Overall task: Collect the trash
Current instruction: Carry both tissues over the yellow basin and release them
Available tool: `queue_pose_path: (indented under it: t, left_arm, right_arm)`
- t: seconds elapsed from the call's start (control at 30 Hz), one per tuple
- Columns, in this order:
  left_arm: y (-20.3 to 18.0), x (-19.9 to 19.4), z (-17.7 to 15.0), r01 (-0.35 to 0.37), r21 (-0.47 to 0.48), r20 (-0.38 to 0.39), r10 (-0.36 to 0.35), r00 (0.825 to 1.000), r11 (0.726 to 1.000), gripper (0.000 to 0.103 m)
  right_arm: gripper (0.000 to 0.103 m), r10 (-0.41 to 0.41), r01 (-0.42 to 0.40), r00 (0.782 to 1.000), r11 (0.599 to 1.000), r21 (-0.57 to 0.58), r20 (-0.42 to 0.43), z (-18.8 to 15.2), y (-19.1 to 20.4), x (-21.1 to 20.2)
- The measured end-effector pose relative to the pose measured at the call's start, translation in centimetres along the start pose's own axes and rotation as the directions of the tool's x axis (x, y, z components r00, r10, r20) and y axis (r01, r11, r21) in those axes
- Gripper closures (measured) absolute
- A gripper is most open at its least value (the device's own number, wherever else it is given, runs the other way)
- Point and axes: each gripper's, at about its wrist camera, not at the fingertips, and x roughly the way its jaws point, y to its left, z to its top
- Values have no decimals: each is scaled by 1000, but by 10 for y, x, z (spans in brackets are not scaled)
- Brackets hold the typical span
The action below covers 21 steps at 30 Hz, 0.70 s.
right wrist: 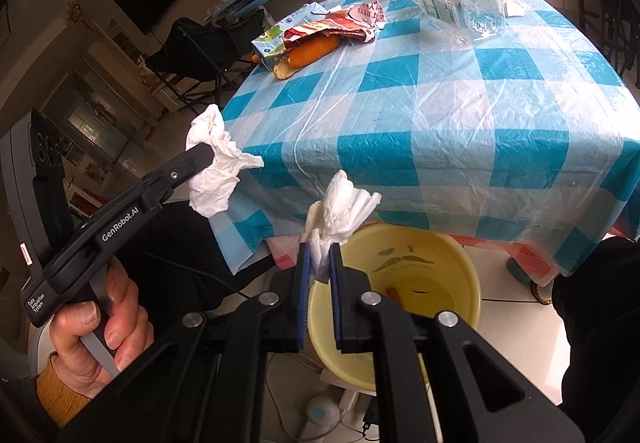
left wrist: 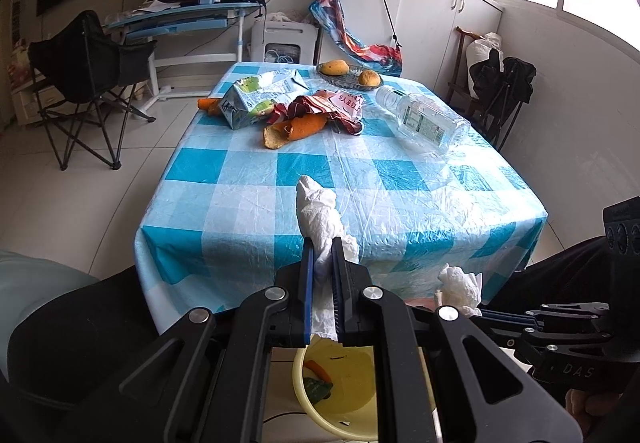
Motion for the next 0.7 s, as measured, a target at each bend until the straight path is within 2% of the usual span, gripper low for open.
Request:
queue_pose_path:
  t: [0.27, 0.57, 0.7]
  left_arm:
    - [-12, -1, -7, 22, 29, -22, -21, 1000, 999, 95]
    - [-25, 2, -13, 47, 62, -52, -44, 998, 997, 95]
    - [-30, 4, -16, 60, 82, -70, -54, 996, 995, 95]
  right_arm:
    - [91, -10, 11, 999, 1000, 11, -33, -6, 1, -1]
    - [87, -12, 13, 1000, 999, 35, -13, -9, -3, -6]
    - [76, -18, 18, 1000, 999, 50, 5, -8, -5, -10]
